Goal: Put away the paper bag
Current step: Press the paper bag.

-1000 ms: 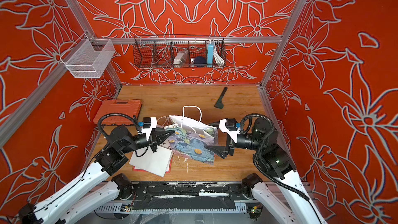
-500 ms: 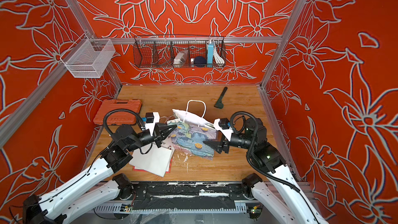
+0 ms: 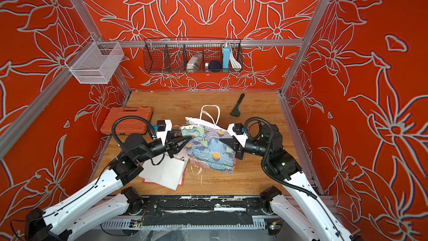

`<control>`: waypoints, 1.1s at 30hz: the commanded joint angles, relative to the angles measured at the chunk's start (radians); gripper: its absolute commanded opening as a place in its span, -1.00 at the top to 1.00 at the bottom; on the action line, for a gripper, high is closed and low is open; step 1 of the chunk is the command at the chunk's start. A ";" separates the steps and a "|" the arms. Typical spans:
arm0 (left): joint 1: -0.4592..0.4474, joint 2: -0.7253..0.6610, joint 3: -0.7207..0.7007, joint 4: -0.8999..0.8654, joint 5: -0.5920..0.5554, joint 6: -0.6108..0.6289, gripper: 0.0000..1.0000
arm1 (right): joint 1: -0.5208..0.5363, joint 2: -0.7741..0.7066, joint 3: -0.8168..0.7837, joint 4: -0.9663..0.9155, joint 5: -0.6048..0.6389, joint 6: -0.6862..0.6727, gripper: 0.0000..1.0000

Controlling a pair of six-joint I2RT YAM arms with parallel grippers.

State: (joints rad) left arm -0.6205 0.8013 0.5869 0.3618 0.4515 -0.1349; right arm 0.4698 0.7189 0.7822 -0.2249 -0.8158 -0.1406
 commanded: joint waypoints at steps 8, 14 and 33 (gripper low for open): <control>0.070 -0.113 0.063 -0.288 0.043 0.117 -0.80 | 0.003 -0.055 0.075 -0.106 -0.051 -0.047 1.00; 0.134 -0.051 0.126 -0.323 0.341 0.160 -0.88 | 0.003 -0.031 0.132 -0.195 -0.232 -0.056 1.00; 0.219 0.126 0.202 -0.044 0.636 0.057 1.00 | -0.009 0.053 0.137 -0.181 -0.282 -0.064 1.00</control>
State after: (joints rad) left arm -0.4114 0.9165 0.7570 0.2512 1.0538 -0.0753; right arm 0.4644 0.7700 0.9169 -0.4164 -1.0573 -0.1730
